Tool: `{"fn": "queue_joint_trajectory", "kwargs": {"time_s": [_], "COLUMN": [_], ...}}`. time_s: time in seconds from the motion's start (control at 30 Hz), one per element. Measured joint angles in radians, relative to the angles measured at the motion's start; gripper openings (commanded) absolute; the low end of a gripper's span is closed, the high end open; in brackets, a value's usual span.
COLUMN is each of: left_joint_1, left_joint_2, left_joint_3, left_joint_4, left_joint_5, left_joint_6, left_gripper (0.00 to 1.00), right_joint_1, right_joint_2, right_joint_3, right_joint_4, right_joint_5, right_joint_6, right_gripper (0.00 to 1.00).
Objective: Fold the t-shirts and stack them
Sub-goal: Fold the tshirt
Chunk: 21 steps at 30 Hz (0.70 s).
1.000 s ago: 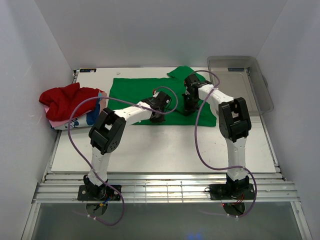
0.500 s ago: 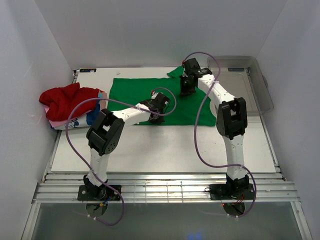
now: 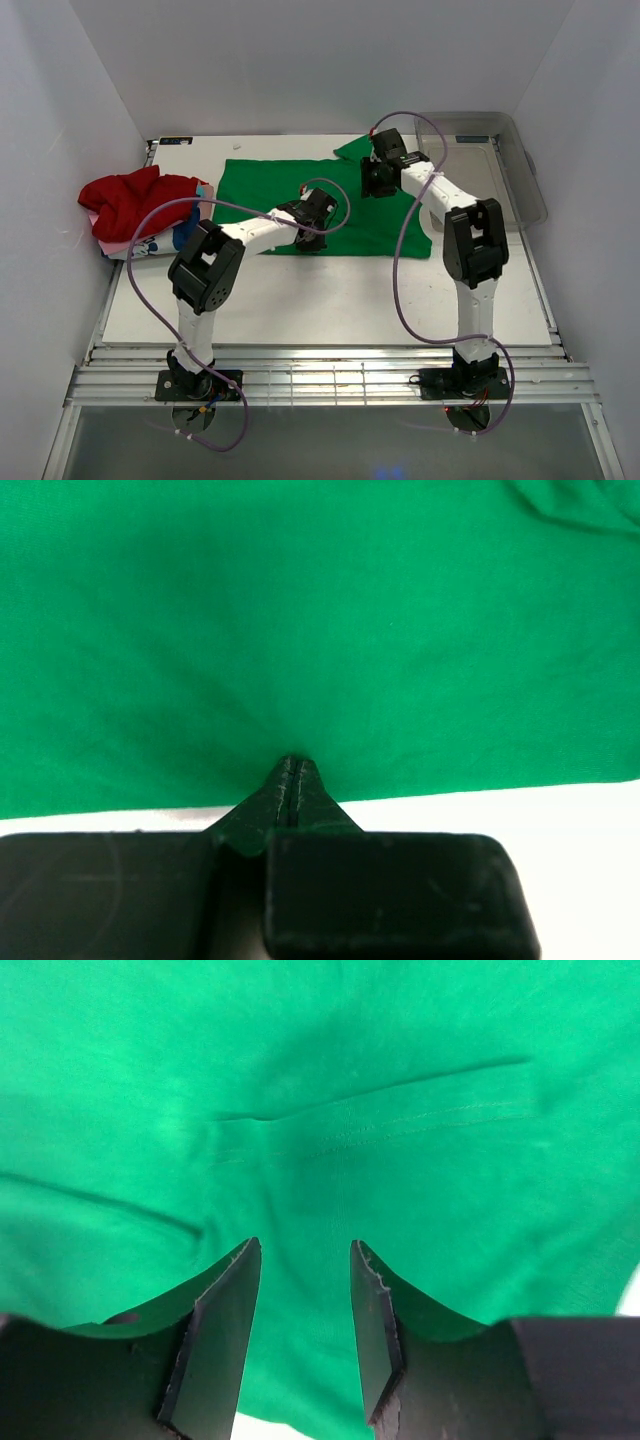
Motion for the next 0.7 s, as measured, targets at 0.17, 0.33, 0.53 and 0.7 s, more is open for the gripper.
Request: {"fn": "queue_joint_trajectory", "kwargs": {"time_s": [0.17, 0.33, 0.53, 0.7], "left_joint_1": [0.0, 0.002, 0.1, 0.319], "left_joint_2": [-0.023, -0.129, -0.32, -0.345], "left_joint_3": [0.016, 0.03, -0.066, -0.221], "left_joint_4": [-0.068, -0.104, -0.079, -0.027], "left_joint_5": [-0.015, -0.084, -0.167, -0.199], "left_joint_6": [0.006, 0.029, 0.07, 0.13], "left_gripper": [0.16, 0.34, 0.0, 0.0], "right_joint_1": [0.0, 0.0, 0.0, 0.0], "right_joint_2": [-0.2, -0.291, -0.274, -0.259], "right_joint_3": [-0.093, -0.175, -0.373, -0.463], "right_joint_4": [0.044, 0.03, -0.045, -0.076], "right_joint_5": [0.005, -0.008, -0.048, -0.06], "right_joint_6": [0.015, 0.024, 0.047, 0.049], "right_gripper": [0.45, 0.35, 0.08, 0.08]}}
